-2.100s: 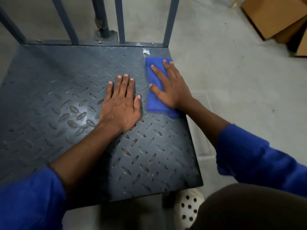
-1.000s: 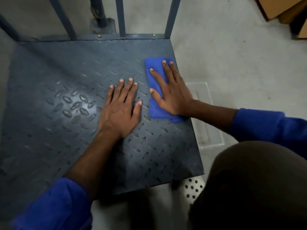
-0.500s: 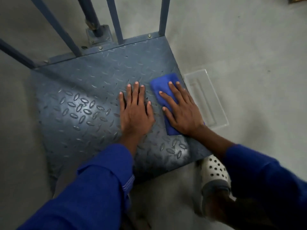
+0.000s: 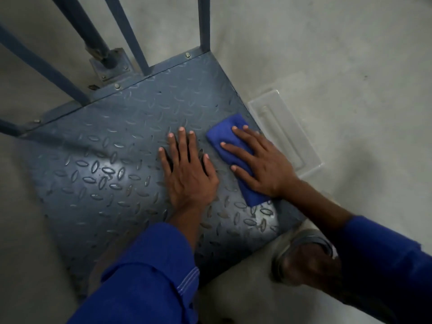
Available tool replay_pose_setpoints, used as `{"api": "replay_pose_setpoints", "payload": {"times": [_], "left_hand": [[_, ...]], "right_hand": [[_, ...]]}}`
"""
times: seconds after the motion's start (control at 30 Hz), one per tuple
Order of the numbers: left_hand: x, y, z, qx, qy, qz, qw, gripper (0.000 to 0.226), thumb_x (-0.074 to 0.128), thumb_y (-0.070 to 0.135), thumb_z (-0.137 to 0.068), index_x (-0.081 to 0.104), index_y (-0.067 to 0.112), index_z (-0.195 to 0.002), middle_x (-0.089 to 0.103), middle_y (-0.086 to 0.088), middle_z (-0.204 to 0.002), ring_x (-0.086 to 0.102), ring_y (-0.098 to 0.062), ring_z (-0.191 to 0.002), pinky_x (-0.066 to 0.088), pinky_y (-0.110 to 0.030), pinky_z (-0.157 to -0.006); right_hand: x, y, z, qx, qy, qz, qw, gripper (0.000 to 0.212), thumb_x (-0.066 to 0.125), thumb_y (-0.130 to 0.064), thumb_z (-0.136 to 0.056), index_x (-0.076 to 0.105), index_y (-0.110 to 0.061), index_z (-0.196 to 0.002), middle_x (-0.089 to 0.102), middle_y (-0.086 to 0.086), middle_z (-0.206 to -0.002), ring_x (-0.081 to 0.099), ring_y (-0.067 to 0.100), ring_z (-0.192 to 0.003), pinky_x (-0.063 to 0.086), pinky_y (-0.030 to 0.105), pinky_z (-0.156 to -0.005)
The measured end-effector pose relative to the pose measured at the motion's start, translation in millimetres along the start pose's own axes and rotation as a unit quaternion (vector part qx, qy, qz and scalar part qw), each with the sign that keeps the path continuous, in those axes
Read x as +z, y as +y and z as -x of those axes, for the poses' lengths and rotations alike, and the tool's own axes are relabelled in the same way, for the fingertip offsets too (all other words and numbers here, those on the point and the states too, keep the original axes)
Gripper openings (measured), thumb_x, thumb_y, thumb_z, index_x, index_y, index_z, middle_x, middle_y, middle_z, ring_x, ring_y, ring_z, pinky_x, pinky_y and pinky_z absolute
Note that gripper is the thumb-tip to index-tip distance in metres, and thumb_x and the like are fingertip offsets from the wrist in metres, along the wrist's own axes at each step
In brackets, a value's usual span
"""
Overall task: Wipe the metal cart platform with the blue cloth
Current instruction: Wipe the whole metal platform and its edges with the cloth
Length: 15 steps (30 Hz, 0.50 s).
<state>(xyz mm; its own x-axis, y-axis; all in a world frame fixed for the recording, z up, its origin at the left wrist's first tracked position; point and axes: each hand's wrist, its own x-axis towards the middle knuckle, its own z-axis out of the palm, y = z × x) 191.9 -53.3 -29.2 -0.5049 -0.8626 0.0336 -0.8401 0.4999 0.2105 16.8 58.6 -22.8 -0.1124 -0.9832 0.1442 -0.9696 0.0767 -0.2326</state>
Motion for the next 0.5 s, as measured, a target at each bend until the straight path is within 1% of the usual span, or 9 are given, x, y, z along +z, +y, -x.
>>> {"api": "replay_pose_setpoints", "payload": {"times": [0.03,0.1,0.17,0.2,0.3,0.33,0.37,0.47,0.5], "left_hand": [[-0.1,-0.1,0.0,0.001,0.001,0.001,1.0,0.068,0.034,0.041,-0.107,0.022,0.014,-0.169,0.013,-0.006,-0.178,0.007,-0.029,-0.166,0.01,-0.059,-0.132],[-0.3,0.0,-0.5,0.001,-0.002,0.002,1.0,0.069,0.034,0.041,-0.107,0.021,0.014,-0.169,0.013,-0.005,-0.178,0.006,-0.029,-0.166,0.01,-0.059,-0.132],[0.4,-0.5,-0.1,0.0,-0.002,0.001,1.0,0.069,0.035,0.041,-0.107,0.021,0.014,-0.169,0.012,-0.005,-0.179,0.005,-0.029,-0.166,0.009,-0.059,-0.132],[0.8,-0.6,-0.2,0.001,-0.003,-0.001,1.0,0.069,0.035,0.041,-0.107,0.02,0.014,-0.169,0.011,-0.005,-0.179,0.005,-0.029,-0.166,0.009,-0.059,-0.132],[0.3,-0.9,-0.5,0.003,-0.006,-0.002,1.0,0.07,0.035,0.041,-0.106,0.021,0.012,-0.168,0.011,-0.006,-0.179,0.005,-0.029,-0.166,0.009,-0.059,-0.132],[0.0,-0.7,-0.7,0.002,-0.006,-0.002,1.0,0.07,0.035,0.041,-0.106,0.021,0.012,-0.168,0.011,-0.006,-0.179,0.005,-0.029,-0.166,0.009,-0.059,-0.132],[-0.1,-0.7,-0.8,0.001,-0.007,-0.003,1.0,0.071,0.035,0.041,-0.106,0.021,0.012,-0.169,0.011,-0.006,-0.179,0.005,-0.029,-0.166,0.009,-0.059,-0.132],[-0.4,-1.0,-0.3,0.0,-0.005,-0.003,1.0,0.071,0.033,0.042,-0.106,0.018,0.014,-0.169,0.01,-0.005,-0.179,0.004,-0.029,-0.166,0.009,-0.058,-0.132],[0.1,-1.0,-0.1,0.001,-0.004,-0.004,1.0,0.071,0.033,0.042,-0.106,0.018,0.014,-0.17,0.01,-0.005,-0.179,0.004,-0.028,-0.166,0.009,-0.058,-0.132]], "right_hand": [[-0.3,13.6,-11.8,0.007,0.014,0.003,1.0,0.058,0.054,-0.043,-0.11,0.044,-0.022,-0.163,0.029,0.016,-0.174,0.025,0.035,-0.163,0.028,0.053,-0.131],[1.7,24.5,-34.4,0.089,0.052,0.004,0.995,0.056,0.052,-0.043,-0.111,0.046,-0.02,-0.162,0.03,0.019,-0.173,0.03,0.039,-0.161,0.032,0.055,-0.127],[7.2,10.1,-50.5,0.153,0.06,0.013,0.986,0.059,0.045,-0.047,-0.112,0.042,-0.021,-0.164,0.026,0.019,-0.175,0.028,0.04,-0.161,0.031,0.056,-0.127],[10.2,0.1,-52.8,0.129,0.046,0.025,0.99,0.061,0.042,-0.048,-0.112,0.038,-0.021,-0.166,0.024,0.018,-0.176,0.023,0.039,-0.163,0.027,0.056,-0.129],[8.7,0.4,-53.5,-0.07,-0.025,0.032,0.997,0.061,0.039,-0.046,-0.114,0.031,-0.022,-0.169,0.021,0.013,-0.178,0.013,0.034,-0.166,0.017,0.051,-0.135],[6.6,10.7,-60.3,-0.088,-0.025,0.033,0.995,0.06,0.039,-0.047,-0.113,0.033,-0.024,-0.168,0.023,0.011,-0.177,0.015,0.033,-0.166,0.017,0.049,-0.135],[6.6,21.0,-69.9,-0.061,-0.011,0.034,0.998,0.059,0.039,-0.048,-0.113,0.034,-0.025,-0.168,0.024,0.01,-0.177,0.017,0.033,-0.166,0.018,0.049,-0.134],[3.4,36.1,-99.2,0.159,0.01,-0.013,0.987,0.067,0.029,-0.058,-0.107,0.032,-0.031,-0.168,0.027,0.009,-0.177,0.022,0.032,-0.165,0.018,0.051,-0.133],[3.5,33.8,-106.5,0.19,0.009,-0.023,0.981,0.069,0.025,-0.059,-0.106,0.029,-0.03,-0.169,0.027,0.011,-0.176,0.023,0.032,-0.164,0.017,0.05,-0.133]]}}
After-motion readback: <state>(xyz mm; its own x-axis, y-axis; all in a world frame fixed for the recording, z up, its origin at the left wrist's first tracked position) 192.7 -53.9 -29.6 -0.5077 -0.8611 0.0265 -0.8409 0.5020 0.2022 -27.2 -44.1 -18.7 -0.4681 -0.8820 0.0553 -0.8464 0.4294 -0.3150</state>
